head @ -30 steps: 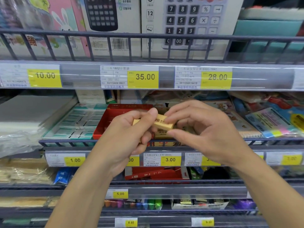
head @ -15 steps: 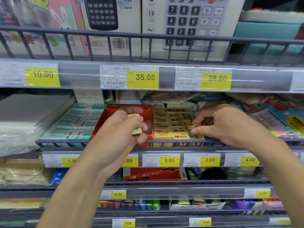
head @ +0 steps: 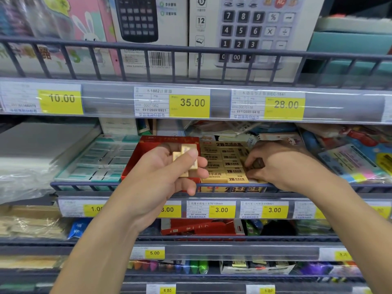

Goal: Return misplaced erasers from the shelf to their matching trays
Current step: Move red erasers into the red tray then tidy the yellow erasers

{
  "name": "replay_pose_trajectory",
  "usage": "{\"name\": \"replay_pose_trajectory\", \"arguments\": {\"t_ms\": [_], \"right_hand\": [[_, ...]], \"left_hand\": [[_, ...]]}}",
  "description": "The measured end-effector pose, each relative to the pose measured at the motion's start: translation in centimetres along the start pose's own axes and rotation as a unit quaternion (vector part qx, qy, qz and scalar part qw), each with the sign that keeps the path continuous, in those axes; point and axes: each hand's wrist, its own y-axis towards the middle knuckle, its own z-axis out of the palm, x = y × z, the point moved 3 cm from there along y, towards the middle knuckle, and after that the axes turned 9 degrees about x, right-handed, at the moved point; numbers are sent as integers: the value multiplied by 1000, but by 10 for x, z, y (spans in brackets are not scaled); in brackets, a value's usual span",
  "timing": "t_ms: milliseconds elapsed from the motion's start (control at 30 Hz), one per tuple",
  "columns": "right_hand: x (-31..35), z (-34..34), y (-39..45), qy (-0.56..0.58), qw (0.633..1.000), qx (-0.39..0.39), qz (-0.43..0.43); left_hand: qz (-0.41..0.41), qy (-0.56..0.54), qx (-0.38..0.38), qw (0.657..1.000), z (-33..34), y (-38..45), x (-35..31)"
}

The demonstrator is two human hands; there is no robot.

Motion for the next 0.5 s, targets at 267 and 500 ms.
{"name": "replay_pose_trajectory", "arguments": {"t_ms": [267,500], "right_hand": [[-5,-3,-2,76,997,11,27],[-4,-4,-24,236,951,-138,-143]], "left_hand": [[-22,24,5,999,9,0,-1],[-28,56,22,998,15,3,-2]]}}
